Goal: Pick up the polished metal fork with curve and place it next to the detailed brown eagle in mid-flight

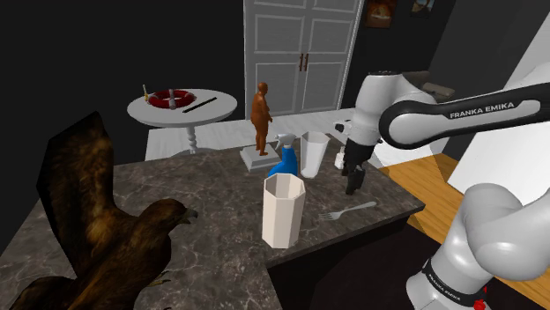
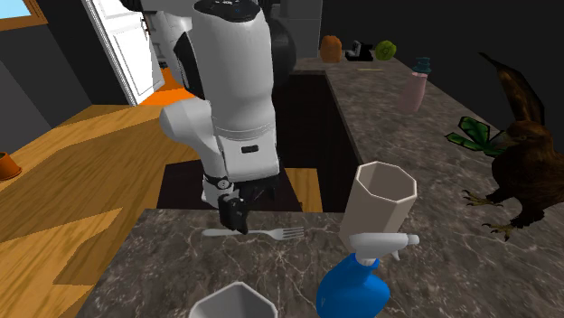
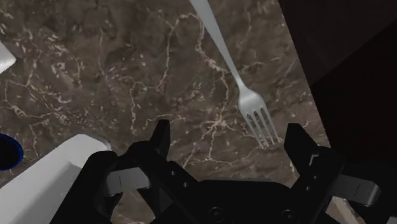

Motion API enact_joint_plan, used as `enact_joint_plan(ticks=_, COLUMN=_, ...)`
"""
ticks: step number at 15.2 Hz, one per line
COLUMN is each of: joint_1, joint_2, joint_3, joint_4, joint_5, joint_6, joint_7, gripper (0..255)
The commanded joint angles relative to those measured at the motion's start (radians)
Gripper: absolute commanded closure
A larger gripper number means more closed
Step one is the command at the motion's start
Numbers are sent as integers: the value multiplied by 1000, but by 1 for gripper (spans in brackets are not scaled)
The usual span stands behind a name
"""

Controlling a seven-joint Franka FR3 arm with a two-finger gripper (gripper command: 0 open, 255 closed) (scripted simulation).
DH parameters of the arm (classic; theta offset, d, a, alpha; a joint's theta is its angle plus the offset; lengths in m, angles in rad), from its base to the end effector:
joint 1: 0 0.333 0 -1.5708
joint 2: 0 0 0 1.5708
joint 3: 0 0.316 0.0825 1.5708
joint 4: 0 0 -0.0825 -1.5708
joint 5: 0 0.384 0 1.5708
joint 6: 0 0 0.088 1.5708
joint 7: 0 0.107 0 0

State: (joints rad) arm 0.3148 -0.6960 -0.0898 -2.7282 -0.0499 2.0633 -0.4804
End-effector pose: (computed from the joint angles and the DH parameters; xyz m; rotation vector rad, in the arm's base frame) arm 0.3247 0.0732 0.4262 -2.9149 -1.1446 -0.0487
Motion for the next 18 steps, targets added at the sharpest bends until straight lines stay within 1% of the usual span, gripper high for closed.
enact_joint_plan(ticks=1, joint_1=45, joint_2=21, joint_3=-12, joint_4=-41, joint_5=4, joint_6=61, joint_7=-84, gripper=0)
enact_joint_plan(ticks=4, joint_1=108, joint_2=58, joint_3=-35, joint_4=-108, joint_5=9, joint_6=159, joint_7=-210, gripper=0)
enact_joint_plan(ticks=5, joint_1=109, joint_2=58, joint_3=-35, joint_4=-109, joint_5=8, joint_6=160, joint_7=-211, gripper=0)
enact_joint_plan(ticks=11, joint_1=114, joint_2=126, joint_3=-41, joint_4=-153, joint_5=10, joint_6=272, joint_7=-213, gripper=0)
enact_joint_plan(ticks=12, joint_1=115, joint_2=147, joint_3=-43, joint_4=-163, joint_5=11, joint_6=303, joint_7=-214, gripper=0)
enact_joint_plan(ticks=18, joint_1=115, joint_2=147, joint_3=-43, joint_4=-163, joint_5=11, joint_6=303, joint_7=-214, gripper=0)
